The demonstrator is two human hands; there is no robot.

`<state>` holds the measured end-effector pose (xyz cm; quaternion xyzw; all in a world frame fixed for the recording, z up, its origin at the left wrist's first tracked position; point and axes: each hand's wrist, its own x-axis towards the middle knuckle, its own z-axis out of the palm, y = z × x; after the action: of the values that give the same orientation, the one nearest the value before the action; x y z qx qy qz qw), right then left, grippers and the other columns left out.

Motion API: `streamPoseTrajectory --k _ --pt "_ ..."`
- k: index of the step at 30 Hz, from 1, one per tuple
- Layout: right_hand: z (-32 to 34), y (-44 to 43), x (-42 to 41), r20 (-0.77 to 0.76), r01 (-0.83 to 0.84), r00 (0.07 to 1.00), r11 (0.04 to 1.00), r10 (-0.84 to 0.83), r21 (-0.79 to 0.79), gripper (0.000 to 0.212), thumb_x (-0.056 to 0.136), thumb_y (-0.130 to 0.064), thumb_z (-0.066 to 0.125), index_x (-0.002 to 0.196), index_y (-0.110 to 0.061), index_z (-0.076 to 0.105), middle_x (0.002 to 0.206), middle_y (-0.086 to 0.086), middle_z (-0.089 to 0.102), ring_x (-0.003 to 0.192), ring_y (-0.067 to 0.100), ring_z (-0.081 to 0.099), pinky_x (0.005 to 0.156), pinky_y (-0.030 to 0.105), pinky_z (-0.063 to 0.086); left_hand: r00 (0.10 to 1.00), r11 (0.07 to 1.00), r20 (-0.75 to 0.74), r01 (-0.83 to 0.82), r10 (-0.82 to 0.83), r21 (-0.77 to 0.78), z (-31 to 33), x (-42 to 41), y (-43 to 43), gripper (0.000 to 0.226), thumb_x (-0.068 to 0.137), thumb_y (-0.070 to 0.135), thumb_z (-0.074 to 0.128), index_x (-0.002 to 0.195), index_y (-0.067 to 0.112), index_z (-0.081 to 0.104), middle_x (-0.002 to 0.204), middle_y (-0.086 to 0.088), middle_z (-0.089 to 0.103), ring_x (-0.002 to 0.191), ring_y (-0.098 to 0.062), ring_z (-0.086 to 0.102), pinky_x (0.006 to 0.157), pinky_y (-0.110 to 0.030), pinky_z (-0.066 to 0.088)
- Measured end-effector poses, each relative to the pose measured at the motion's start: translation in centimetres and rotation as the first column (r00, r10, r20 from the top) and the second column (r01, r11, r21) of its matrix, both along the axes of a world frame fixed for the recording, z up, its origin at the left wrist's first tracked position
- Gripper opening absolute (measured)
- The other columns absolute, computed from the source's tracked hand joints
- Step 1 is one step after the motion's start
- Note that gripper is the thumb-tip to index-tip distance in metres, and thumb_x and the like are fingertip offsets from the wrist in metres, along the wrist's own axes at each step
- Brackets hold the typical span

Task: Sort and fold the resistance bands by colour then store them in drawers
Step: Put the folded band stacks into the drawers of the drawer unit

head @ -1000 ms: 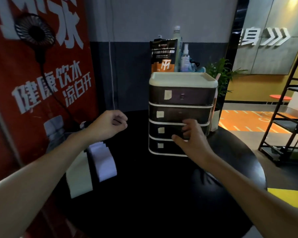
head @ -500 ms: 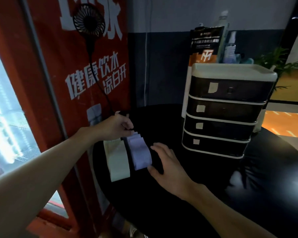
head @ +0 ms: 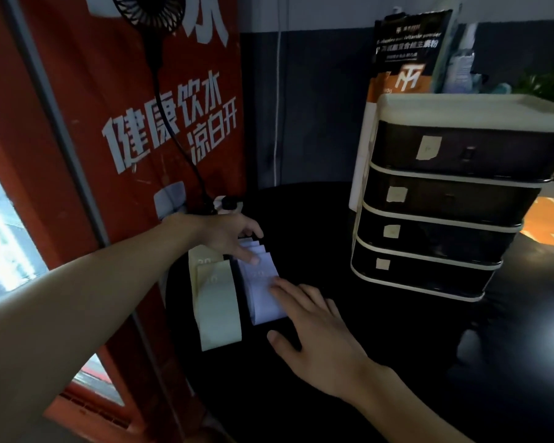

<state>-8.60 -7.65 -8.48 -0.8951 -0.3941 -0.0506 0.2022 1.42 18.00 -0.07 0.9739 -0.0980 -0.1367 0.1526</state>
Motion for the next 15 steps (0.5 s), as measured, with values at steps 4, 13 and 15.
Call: streamPoseTrajectory --k 4,13,15 --pt "0.1 0.0 -0.1 -0.012 -0.009 1.0 1.0 0.009 0.004 0.066 0.096 -0.052 0.039 0.153 -0.039 0.009 0.156 -0.033 -0.005 0.143 -0.005 -0.002 0.113 0.024 0.006 0.993 0.991 -0.112 -0.031 0.045 0.128 0.5 1.2 -0.1 0.1 0.069 0.066 0.078 0.15 0.031 0.032 0.142 0.007 0.041 0.131 -0.015 0.045 0.11 -0.033 0.041" --pt "0.1 0.0 -0.1 -0.006 -0.015 1.0 1.0 0.015 0.008 0.066 0.095 -0.053 0.039 0.153 -0.038 0.01 0.157 -0.032 -0.004 0.142 -0.007 -0.001 0.11 0.022 0.007 0.984 0.993 -0.161 -0.054 0.071 0.109 0.4 2.1 -0.2 0.096 0.074 0.058 0.079 0.151 0.035 0.026 0.13 0.0 0.053 0.108 -0.012 0.054 0.088 -0.023 0.044" --pt "0.1 0.0 -0.2 -0.004 -0.014 1.0 1.0 0.014 0.011 0.066 0.096 -0.053 0.039 0.153 -0.037 0.01 0.157 -0.032 -0.004 0.142 -0.006 -0.001 0.111 0.022 0.006 0.983 0.994 -0.167 -0.056 0.072 0.098 0.4 2.1 -0.2 0.096 0.074 0.057 0.079 0.152 0.036 0.026 0.135 0.0 0.049 0.115 -0.014 0.051 0.093 -0.025 0.043"
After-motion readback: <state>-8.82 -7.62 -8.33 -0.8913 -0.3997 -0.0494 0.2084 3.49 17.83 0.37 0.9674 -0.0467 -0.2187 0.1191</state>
